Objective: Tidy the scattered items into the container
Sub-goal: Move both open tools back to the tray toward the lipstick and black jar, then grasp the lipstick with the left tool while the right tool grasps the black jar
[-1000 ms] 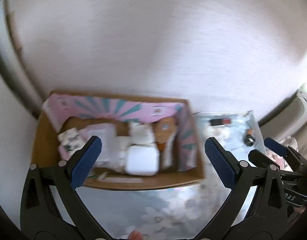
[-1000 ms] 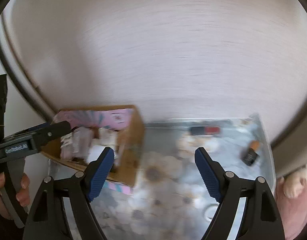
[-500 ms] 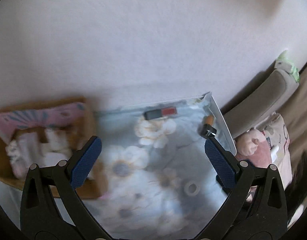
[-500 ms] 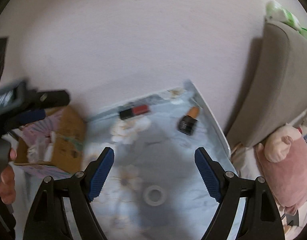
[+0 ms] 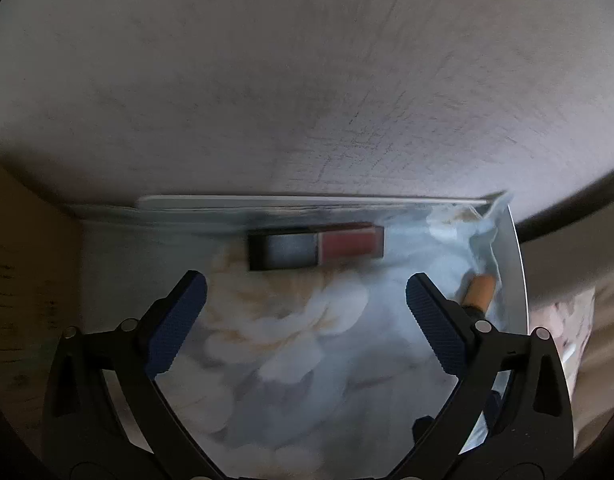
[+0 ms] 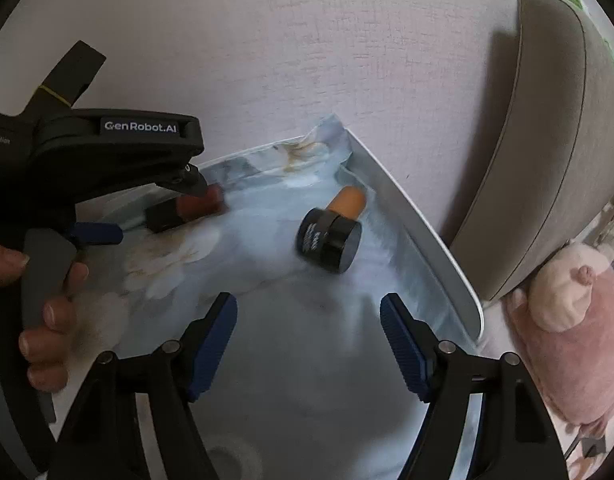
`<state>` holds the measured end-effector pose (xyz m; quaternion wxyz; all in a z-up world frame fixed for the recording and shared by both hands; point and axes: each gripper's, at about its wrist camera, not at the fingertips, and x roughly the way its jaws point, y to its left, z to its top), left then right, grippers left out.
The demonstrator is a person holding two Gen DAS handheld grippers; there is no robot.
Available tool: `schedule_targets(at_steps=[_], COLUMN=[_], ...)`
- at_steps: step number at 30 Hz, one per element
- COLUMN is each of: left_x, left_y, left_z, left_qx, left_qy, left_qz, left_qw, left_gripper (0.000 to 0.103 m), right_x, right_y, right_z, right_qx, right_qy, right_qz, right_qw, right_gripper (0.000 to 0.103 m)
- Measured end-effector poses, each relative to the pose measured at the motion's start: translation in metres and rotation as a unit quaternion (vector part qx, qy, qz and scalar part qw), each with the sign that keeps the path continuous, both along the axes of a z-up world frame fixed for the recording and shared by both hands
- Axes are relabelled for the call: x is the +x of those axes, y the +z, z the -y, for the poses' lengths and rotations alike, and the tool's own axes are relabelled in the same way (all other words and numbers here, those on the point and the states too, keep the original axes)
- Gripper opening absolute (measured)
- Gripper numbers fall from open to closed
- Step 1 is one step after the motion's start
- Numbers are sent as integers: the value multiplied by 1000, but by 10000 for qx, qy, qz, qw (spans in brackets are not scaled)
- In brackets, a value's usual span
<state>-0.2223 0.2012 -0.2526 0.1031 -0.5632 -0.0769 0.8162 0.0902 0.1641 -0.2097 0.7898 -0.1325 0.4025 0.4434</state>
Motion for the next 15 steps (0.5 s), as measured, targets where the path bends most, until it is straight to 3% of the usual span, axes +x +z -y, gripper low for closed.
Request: schedule_targets(at_steps=[11,15], left_x=[-6,-4], left_y=[-16,-16], left_z=[-10,-12], left_qx=[-111,-204], left_qy=[353,431], left_qz=[34,-63], left_qw=[9993,9988], left_gripper=[99,93], right_x=[16,23], right_y=[-3,-4], right_z=[-17,-21], right_qx=[245,241], right_qy=[32,-31], right_qz=[42,59], right_qw=[9997,9997], right_gripper=[70,70])
